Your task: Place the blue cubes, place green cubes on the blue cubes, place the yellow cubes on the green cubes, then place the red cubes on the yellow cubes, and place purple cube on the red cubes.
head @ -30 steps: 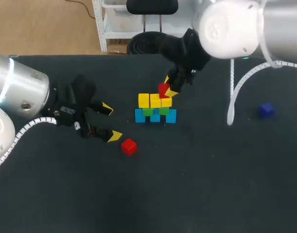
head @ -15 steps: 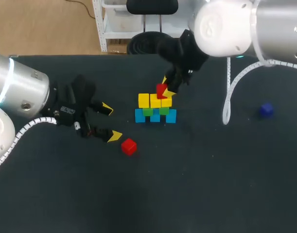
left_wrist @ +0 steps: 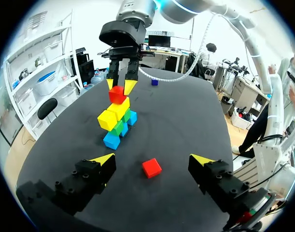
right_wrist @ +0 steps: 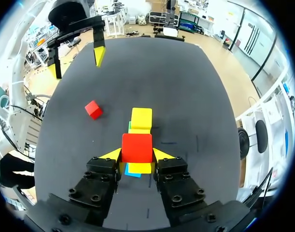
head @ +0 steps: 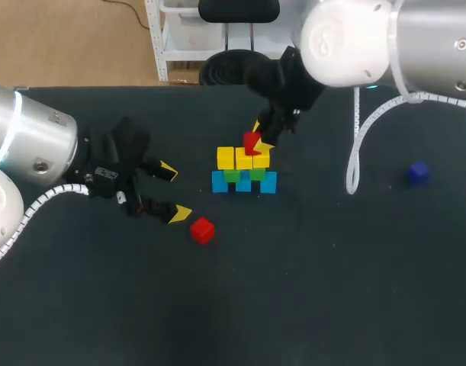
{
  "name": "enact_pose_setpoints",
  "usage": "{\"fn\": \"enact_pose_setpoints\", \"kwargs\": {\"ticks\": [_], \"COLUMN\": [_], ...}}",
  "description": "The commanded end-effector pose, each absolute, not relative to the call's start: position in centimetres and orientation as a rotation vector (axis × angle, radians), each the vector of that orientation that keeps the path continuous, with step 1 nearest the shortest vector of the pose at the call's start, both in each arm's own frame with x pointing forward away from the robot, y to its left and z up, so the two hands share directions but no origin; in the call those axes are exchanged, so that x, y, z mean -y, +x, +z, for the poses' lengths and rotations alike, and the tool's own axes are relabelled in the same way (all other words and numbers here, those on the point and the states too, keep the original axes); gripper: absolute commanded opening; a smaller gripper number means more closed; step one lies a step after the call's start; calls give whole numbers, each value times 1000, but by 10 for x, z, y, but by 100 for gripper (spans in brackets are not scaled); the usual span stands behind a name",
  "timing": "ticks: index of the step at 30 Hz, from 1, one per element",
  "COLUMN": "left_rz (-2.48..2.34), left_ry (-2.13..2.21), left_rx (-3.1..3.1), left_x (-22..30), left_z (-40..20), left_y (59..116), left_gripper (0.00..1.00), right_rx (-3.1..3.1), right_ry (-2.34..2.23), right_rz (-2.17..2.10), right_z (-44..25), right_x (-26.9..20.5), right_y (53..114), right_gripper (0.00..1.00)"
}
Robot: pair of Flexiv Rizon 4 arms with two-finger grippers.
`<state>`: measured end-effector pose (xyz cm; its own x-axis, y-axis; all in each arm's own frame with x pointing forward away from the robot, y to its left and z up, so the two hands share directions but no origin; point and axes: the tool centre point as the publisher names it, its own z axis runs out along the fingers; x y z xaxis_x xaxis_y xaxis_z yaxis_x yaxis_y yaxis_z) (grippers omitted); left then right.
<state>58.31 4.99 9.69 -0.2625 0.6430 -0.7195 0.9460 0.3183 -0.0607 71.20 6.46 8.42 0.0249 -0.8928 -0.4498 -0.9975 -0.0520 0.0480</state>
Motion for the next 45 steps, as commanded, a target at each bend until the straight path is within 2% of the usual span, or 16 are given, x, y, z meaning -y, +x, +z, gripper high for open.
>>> {"fn": "enact_pose_setpoints", "kwargs": {"ticks": [1, 20, 31, 39, 41, 45], "left_rz": [-668, -668, -668, -668, -668, -668], "left_ry": [1396, 1396, 1396, 1396, 1396, 1396], "left_rx": [-1995, -1995, -1995, -1995, -1995, -1995], "left_x": [-50, -50, -50, -50, -50, -50], "left_z": [96, 96, 96, 96, 96, 96], "left_y": [583, 583, 583, 583, 583, 583], "left_gripper": [100, 100, 100, 100, 100, 100], "right_rx": [-1947, -1958, -1969, -1969, -1972, -1973], "right_ry": [-2025, -2019, -2013, -2015, -2015, -2014], "right_rz": [532, 531, 532, 536, 536, 536], "right_z": [84, 83, 82, 82, 81, 81], "right_x": [-65, -63, -63, -63, -63, -63], "right_y": [713, 713, 712, 712, 713, 713], "right_gripper": [0, 0, 25, 26, 30, 32]}}
